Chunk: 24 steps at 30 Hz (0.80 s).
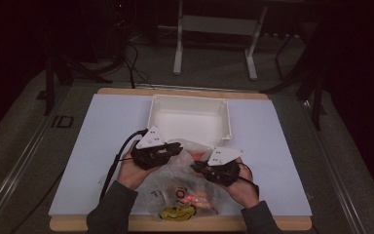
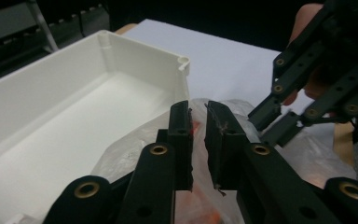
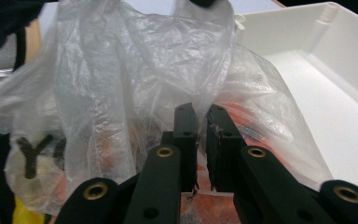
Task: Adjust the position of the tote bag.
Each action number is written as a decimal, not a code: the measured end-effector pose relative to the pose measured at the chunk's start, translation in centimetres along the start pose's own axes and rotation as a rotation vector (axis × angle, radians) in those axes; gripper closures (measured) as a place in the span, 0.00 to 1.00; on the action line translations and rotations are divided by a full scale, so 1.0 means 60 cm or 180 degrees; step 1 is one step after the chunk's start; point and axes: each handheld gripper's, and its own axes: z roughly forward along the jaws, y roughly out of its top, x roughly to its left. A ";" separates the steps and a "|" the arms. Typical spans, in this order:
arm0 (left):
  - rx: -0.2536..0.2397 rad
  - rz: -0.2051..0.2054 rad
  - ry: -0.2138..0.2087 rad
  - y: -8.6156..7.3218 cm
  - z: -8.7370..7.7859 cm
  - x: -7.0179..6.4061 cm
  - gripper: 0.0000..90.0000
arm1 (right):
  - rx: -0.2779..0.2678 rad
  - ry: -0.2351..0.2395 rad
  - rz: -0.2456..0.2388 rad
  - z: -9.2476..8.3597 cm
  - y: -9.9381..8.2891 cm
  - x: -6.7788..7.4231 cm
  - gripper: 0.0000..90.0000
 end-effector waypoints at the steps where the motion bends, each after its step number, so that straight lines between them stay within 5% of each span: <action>1: -0.0019 -0.0002 0.0011 -0.001 -0.005 0.000 0.88 | -0.0004 -0.0008 0.0003 0.000 -0.001 -0.001 0.93; 24: -0.0010 -0.0113 0.0209 -0.043 -0.063 0.010 0.86 | -0.0055 -0.0249 0.0209 -0.031 -0.024 -0.028 0.94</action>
